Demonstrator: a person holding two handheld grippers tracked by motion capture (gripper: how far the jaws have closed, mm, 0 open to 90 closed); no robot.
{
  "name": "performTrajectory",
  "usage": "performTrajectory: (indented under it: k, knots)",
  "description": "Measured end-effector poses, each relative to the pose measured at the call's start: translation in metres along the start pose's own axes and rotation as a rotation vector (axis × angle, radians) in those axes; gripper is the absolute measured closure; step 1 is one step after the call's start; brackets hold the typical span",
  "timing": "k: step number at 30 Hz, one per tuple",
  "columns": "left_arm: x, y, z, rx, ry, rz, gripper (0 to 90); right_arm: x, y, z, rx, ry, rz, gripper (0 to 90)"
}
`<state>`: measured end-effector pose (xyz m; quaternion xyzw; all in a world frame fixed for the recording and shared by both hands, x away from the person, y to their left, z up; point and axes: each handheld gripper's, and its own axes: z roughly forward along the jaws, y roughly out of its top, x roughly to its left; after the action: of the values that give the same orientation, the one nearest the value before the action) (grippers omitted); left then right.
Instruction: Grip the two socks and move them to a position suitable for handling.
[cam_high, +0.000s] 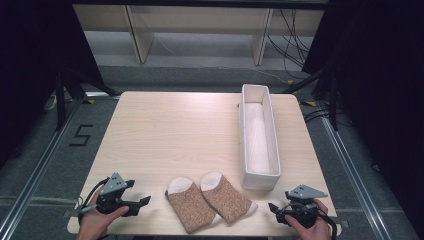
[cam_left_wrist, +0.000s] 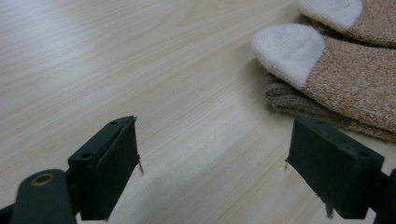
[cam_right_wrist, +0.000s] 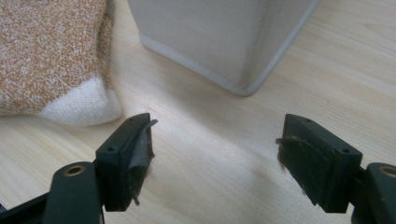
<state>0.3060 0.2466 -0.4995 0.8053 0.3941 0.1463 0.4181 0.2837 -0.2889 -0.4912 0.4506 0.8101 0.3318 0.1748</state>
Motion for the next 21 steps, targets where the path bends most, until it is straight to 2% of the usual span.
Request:
performTrajectory:
  k: [1, 3, 4, 5, 8, 9, 10, 11, 12, 15, 16, 17, 18, 19, 21]
  knots:
    - [0.0, 0.0, 0.0, 0.005, 0.0, 0.005, 14.8, 0.001, 0.0, 0.0, 0.0, -0.002, 0.011, 25.9]
    - [0.0, 0.0, 0.002, -0.011, 0.003, -0.01, 14.8, 0.002, 0.0, 0.001, 0.012, 0.023, 0.005, 26.0]
    - [0.002, 0.0, 0.001, 0.006, 0.004, 0.011, 14.8, 0.0, 0.001, 0.003, 0.01, 0.04, -0.008, 26.0]
    - [0.001, 0.0, 0.002, -0.011, 0.008, -0.008, 14.8, 0.001, 0.001, 0.002, 0.014, 0.045, -0.007, 26.0]
    - [0.001, 0.0, 0.001, -0.004, 0.004, -0.013, 15.0, 0.002, 0.002, 0.001, 0.016, 0.042, -0.003, 26.7]
    - [0.001, 0.0, 0.001, -0.002, -0.002, -0.018, 15.2, 0.002, 0.002, 0.001, 0.008, 0.033, -0.021, 27.0]
    - [0.0, 0.0, 0.002, -0.005, -0.008, -0.026, 15.3, 0.003, 0.002, 0.001, 0.012, 0.051, -0.005, 27.0]
    - [0.001, 0.0, 0.001, 0.017, -0.016, -0.01, 15.3, 0.004, 0.002, 0.001, 0.007, 0.054, -0.001, 27.0]
    - [-0.001, 0.0, 0.004, -0.015, -0.034, -0.039, 15.3, 0.004, 0.003, 0.001, 0.009, 0.055, -0.012, 27.0]
    - [-0.005, 0.002, 0.007, -0.021, -0.076, -0.074, 15.7, 0.006, 0.003, 0.002, 0.017, 0.052, -0.017, 27.0]
    - [-0.006, 0.003, 0.008, -0.022, -0.077, -0.085, 15.9, 0.007, 0.003, 0.002, 0.013, 0.034, -0.01, 26.9]
    - [-0.007, 0.004, 0.009, -0.02, -0.1, -0.087, 16.4, 0.007, 0.003, 0.002, 0.015, 0.03, -0.012, 27.0]
    - [-0.01, 0.006, 0.011, -0.025, -0.115, -0.102, 17.4, 0.008, 0.003, 0.003, 0.026, 0.049, 0.014, 27.0]
    - [-0.013, 0.008, 0.013, -0.019, -0.128, -0.099, 17.8, 0.01, 0.002, 0.003, 0.027, 0.045, 0.041, 27.0]
    - [-0.017, 0.012, 0.018, -0.021, -0.141, -0.106, 18.3, 0.009, 0.002, 0.003, 0.025, 0.031, 0.018, 27.0]
